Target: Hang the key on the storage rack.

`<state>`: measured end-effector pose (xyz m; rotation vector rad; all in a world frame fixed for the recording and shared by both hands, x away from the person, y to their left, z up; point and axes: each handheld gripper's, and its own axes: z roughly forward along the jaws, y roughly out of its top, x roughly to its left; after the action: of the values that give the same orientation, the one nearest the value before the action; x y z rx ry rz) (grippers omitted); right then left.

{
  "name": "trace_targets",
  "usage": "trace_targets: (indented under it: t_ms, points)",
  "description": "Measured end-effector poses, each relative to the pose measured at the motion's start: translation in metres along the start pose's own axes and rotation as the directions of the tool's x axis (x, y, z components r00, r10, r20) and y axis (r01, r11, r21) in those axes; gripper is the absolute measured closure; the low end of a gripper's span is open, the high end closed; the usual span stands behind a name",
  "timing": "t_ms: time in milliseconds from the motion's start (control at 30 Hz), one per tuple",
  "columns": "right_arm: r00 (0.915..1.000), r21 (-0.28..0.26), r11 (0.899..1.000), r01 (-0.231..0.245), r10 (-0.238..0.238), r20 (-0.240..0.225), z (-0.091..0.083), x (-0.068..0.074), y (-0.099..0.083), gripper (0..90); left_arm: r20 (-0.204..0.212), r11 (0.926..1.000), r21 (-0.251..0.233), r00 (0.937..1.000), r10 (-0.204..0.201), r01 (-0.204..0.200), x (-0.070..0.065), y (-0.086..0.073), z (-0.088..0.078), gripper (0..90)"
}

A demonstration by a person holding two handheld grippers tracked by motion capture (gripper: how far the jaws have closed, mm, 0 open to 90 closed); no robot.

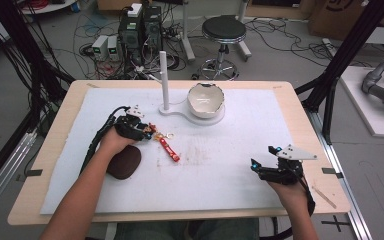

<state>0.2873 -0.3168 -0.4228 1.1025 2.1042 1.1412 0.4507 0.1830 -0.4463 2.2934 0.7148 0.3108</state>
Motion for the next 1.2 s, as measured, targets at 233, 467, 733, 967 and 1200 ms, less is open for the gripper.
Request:
trace_targets:
  t_ms: [233,467,733,967,1200]
  points:
    - [1.0,-0.002,1.0,-0.006,0.006,-0.001,-0.002,0.0,0.0,18.7,0.001,0.9988,0.008,0.9988,0.048,-0.048,-0.001,0.003,-0.004,55.1]
    - [1.0,0.001,1.0,-0.004,0.004,-0.006,0.001,0.0,0.0,18.6,0.043,0.9935,-0.099,0.9972,0.062,-0.057,-0.002,0.019,-0.038,55.1]
    - [0.9999,-0.005,1.0,-0.007,0.007,-0.008,0.0,0.0,0.001,18.7,0.1,0.9818,-0.169,0.9896,0.104,-0.086,-0.014,0.043,-0.068,55.4]
    - [0.9999,-0.005,1.0,-0.009,0.009,-0.011,0.0,0.0,0.001,18.7,0.137,0.9681,-0.234,0.9829,0.124,-0.089,-0.02,0.054,-0.086,55.4]
    - [0.9999,-0.007,1.0,-0.008,0.008,-0.013,0.001,-0.001,0.001,18.6,0.178,0.9487,-0.302,0.9723,0.152,-0.093,-0.025,0.072,-0.102,55.4]
